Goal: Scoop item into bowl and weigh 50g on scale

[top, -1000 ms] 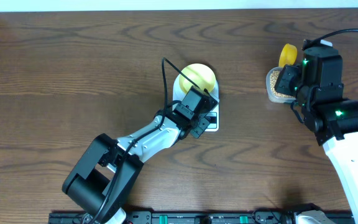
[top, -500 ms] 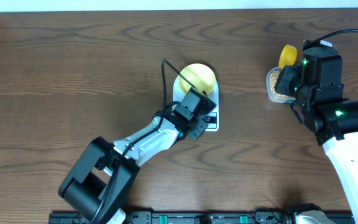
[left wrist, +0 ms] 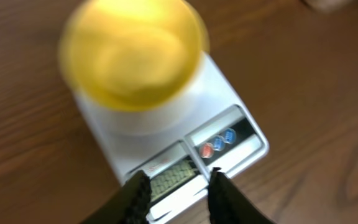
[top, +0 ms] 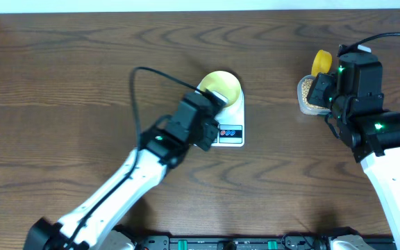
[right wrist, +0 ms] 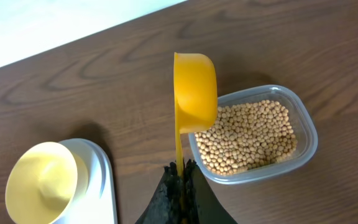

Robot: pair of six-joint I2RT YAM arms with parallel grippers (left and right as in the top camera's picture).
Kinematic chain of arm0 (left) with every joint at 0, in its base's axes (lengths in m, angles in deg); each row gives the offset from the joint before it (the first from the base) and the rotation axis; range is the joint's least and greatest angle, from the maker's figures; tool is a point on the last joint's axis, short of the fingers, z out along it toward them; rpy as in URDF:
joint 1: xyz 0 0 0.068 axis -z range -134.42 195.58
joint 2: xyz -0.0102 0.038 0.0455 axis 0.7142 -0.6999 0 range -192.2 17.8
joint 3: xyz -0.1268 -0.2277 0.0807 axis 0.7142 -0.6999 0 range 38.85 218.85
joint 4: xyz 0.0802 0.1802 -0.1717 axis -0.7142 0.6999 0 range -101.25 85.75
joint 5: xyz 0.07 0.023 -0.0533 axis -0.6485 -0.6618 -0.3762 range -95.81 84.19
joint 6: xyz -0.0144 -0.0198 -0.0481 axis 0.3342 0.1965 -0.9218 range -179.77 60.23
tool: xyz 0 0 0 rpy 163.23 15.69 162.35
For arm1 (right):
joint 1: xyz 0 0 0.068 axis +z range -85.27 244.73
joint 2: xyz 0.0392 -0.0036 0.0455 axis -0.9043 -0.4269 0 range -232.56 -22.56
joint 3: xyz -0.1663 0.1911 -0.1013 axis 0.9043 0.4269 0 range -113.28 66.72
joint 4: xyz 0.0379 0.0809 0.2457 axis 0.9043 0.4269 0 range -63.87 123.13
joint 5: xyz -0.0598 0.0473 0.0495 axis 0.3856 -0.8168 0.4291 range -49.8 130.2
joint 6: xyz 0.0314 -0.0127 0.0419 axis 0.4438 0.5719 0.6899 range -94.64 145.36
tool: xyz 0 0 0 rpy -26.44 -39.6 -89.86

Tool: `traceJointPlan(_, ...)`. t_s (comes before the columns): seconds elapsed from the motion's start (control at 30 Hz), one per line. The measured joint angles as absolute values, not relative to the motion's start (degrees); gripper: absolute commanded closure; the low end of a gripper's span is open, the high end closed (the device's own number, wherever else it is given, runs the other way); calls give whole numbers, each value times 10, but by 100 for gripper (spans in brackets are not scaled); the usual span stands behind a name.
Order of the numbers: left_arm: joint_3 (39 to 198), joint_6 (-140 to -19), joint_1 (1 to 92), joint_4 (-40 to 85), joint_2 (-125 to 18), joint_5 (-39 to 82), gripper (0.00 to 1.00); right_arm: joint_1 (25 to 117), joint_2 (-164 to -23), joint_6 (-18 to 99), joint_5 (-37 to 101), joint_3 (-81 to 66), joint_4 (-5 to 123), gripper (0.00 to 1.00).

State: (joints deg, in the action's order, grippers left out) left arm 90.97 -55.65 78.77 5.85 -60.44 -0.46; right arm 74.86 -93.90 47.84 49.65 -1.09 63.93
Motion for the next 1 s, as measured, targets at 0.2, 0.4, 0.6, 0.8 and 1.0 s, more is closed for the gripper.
traceJointPlan(0.2,910,-590,692,126,-567,-2,37,749,-939,478,497,-11,645,99)
traceJointPlan(0.4,909,-601,628,193,-568,-2,7,749,-939,478,514,-11,653,99)
traceJointPlan(0.6,909,-602,614,198,-568,-2,1,749,-939,478,535,-11,661,99)
traceJointPlan(0.8,909,-602,614,198,-568,-2,1,749,-939,479,540,-11,661,99)
traceJointPlan(1.0,909,-602,614,199,-568,-2,1,749,-939,497,542,-11,660,99)
